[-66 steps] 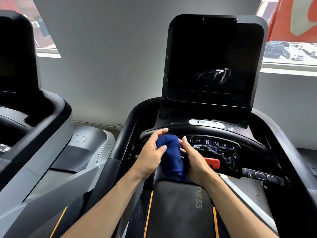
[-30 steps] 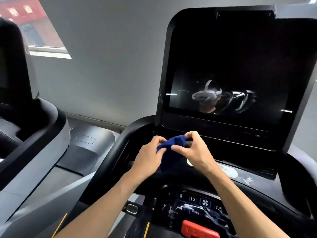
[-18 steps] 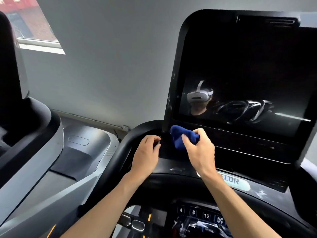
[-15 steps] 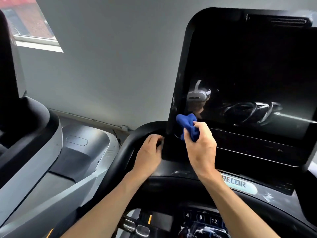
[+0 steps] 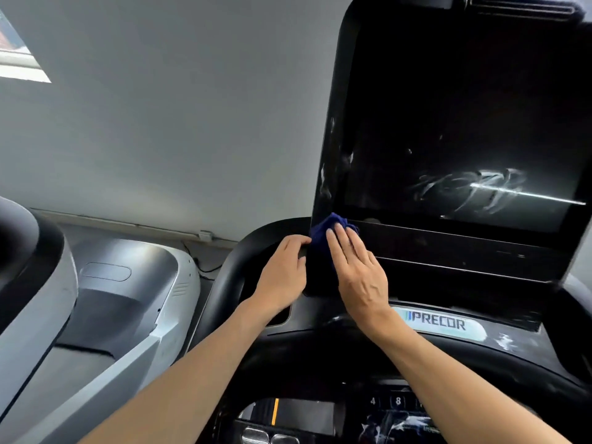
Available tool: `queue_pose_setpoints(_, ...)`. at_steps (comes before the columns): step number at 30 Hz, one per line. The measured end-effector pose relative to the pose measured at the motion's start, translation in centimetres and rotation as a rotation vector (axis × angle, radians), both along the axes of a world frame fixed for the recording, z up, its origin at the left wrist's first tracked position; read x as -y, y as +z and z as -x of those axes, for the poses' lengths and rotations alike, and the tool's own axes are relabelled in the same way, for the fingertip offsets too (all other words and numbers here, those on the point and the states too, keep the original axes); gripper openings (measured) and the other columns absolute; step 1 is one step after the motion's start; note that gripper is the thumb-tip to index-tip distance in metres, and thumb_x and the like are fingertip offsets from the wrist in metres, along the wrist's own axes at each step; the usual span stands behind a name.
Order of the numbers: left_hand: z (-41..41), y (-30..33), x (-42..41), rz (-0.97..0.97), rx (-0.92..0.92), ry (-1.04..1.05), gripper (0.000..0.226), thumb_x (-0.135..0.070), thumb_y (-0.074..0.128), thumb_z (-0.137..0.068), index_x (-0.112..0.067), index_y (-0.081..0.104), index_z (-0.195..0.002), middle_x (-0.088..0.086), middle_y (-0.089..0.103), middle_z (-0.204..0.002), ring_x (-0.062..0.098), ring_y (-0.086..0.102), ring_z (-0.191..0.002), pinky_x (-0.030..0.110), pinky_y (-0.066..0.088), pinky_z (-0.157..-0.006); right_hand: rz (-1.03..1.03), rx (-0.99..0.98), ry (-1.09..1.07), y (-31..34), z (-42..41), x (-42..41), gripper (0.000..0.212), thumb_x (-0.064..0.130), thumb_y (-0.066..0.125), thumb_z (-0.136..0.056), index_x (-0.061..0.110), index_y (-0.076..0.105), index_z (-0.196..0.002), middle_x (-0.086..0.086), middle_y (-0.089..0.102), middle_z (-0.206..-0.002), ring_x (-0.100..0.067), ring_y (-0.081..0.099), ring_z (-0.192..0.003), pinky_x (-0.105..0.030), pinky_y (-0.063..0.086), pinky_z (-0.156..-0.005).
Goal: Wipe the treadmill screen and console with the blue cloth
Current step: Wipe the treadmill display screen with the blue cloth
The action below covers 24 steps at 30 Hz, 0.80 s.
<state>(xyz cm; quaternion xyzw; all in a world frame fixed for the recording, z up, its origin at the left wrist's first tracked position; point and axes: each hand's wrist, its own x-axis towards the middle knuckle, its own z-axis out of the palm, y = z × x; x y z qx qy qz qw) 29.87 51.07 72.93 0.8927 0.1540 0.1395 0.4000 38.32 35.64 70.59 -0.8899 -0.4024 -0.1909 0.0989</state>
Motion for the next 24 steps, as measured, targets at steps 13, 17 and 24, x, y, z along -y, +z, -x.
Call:
queue_pose_setpoints(13,-1.9,-0.4,-0.5,-0.049,0.059,-0.067,0.047,0.001,0.046,-0.097,-0.016,0.051,-0.141,-0.004,0.048,-0.145,0.010,0.048,-0.132,0.018,0.034,-0.109,-0.053,0.053,-0.133,1.1,-0.5,-1.6,0.054,-0.003,0.044,-0.095,0.000,0.041,-0.150,-0.021,0.043,-0.151,-0.037,0.046,-0.132,-0.040,0.052,-0.098)
queue_pose_setpoints(17,-2.4,-0.3,-0.2,-0.096,0.093,-0.093,0.048,0.003,0.046,-0.096,-0.014,0.051,-0.141,-0.003,0.047,-0.146,0.011,0.044,-0.136,0.028,0.036,-0.116,-0.096,0.089,-0.268,3.0,-2.4,-1.5,0.057,0.000,0.052,-0.093,0.000,0.041,-0.149,-0.021,0.043,-0.149,-0.035,0.045,-0.125,-0.040,0.047,-0.103)
queue_pose_setpoints(24,-2.9,0.0,0.2,-0.371,0.222,-0.104,0.049,0.007,0.055,-0.088,0.001,0.056,-0.137,0.011,0.054,-0.140,0.026,0.046,-0.133,0.031,0.036,-0.117,-0.120,0.071,-0.046,0.6,-1.1,-1.2,0.053,0.001,0.068,-0.087,-0.014,0.050,-0.135,-0.027,0.046,-0.133,-0.039,0.050,-0.115,-0.038,0.053,-0.098)
